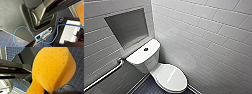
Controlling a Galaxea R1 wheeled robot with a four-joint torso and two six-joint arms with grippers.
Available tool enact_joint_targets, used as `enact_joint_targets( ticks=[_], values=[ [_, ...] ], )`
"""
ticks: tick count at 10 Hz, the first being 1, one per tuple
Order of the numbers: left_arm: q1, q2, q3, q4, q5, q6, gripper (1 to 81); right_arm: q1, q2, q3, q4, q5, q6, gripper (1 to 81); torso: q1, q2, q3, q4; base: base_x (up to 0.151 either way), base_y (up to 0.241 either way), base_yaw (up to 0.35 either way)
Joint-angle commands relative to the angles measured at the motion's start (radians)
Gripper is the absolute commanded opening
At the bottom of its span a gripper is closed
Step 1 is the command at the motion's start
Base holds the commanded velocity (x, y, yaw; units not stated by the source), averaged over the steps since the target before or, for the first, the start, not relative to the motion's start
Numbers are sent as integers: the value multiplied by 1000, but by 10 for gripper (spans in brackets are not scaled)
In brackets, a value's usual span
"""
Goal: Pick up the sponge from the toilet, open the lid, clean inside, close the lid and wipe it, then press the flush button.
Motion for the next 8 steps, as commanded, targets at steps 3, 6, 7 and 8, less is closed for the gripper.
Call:
enact_joint_targets(
  ticks=[3, 6, 7, 8],
  values=[
    [-1, 28, -59, -11, 71, 2, 811, -21, 38, -94, -24, -70, -1, 10, -101, 157, 158, 0, 0, 0, 0],
    [2, 51, -118, -30, 69, 2, 811, -21, 69, -114, -26, -71, -2, 10, -171, 262, 267, 0, 0, 0, 0],
    [2, 59, -130, -34, 69, 2, 811, -21, 75, -120, -27, -73, -2, 10, -196, 299, 305, 0, 0, 0, 0],
    [4, 70, -142, -34, 71, 2, 811, -21, 80, -123, -27, -76, -2, 10, -219, 333, 341, 0, 0, 0, 0]
  ],
)
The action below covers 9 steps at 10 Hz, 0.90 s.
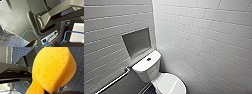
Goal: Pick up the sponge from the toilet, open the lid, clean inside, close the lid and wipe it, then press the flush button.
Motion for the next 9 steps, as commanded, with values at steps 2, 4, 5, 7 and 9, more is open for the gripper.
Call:
enact_joint_targets(
  ticks=[2, 4, 5, 7, 9],
  values=[
    [-17, 12, -8, -19, 67, 2, 811, 8, -11, 10, -37, -68, -2, 10, -86, 133, 33, 0, 0, 0, 0],
    [-17, 25, -55, -39, 67, 2, 811, 11, 9, -12, -42, -69, -2, 10, -120, 181, 67, 0, 0, 0, 0],
    [-16, 33, -80, -49, 67, 2, 811, 12, 23, -29, -42, -71, -2, 10, -137, 209, 115, 0, 0, 0, 0],
    [-14, 42, -103, -50, 67, 2, 811, 14, 30, -35, -54, -72, -2, 10, -176, 271, 188, 0, 0, 0, 0],
    [-14, 58, -109, -49, 67, 2, 811, 11, 30, -37, -54, -71, -1, 10, -148, 228, 203, 0, 0, 0, 0]
  ],
)
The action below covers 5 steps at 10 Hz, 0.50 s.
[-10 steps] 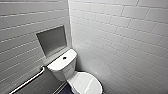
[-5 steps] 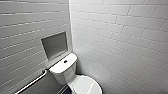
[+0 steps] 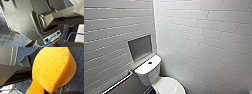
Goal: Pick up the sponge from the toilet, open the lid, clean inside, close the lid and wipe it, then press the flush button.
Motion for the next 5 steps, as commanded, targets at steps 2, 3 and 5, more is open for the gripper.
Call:
enact_joint_targets(
  ticks=[2, 3, 5],
  values=[
    [-31, 13, -11, -13, 68, 2, 811, 16, -14, 7, -20, -55, -1, 10, -8, 9, 12, 0, 0, 0, 0],
    [-31, 24, -32, -15, 68, 2, 811, 15, -11, 7, -20, -55, -1, 10, -13, 17, 21, 0, 0, 0, 0],
    [-31, 50, -82, -13, 70, 2, 811, 15, 4, -17, -18, -55, -1, 10, -65, 122, 22, 0, 0, 0, 0]
  ],
)
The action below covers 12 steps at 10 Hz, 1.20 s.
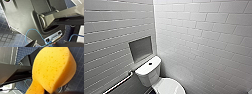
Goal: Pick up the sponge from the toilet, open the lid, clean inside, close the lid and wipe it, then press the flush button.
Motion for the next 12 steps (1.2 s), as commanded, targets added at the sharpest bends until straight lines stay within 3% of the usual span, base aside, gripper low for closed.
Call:
enact_joint_targets(
  ticks=[1, 2, 3, 4, 5, 7, 9, 10, 12],
  values=[
    [-33, 19, -18, -12, 69, 2, 811, 24, 1, -18, -17, -51, 1, 10, -42, 98, 0, 0, 0, 0, 0],
    [-33, 19, -16, -12, 70, 2, 811, 24, 6, -28, -14, -51, 1, 10, -42, 122, 0, 0, 0, 0, 0],
    [-33, 20, -18, -12, 70, 2, 811, 22, 9, -31, -16, -53, 1, 10, -21, 56, 0, 0, 0, 0, 0],
    [-33, 19, -18, -12, 72, 2, 811, 22, 11, -31, -16, -53, 1, 10, -26, 92, 0, 0, 0, 0, 0],
    [-33, 20, -18, -12, 73, 2, 811, 22, 12, -32, -16, -53, 1, 10, -27, 114, 98, 0, 0, 0, 0],
    [-33, 20, -18, -13, 78, 2, 811, 22, 11, -34, -17, -53, 1, 10, -29, 128, 120, 0, 0, 0, 0],
    [-19, 34, -61, -15, 90, 0, 811, 14, 15, -64, -10, -53, 1, 10, -29, 132, 186, 0, 0, 0, 0],
    [-9, 55, -110, -15, 95, 0, 811, 11, 24, -78, -9, -56, 7, 10, -29, 132, 123, 0, 0, 0, 0],
    [-6, 114, -234, -15, 93, 0, 811, 16, 66, -169, -5, -195, 18, 10, -31, 132, 157, 0, 0, 0, 0]
  ],
)
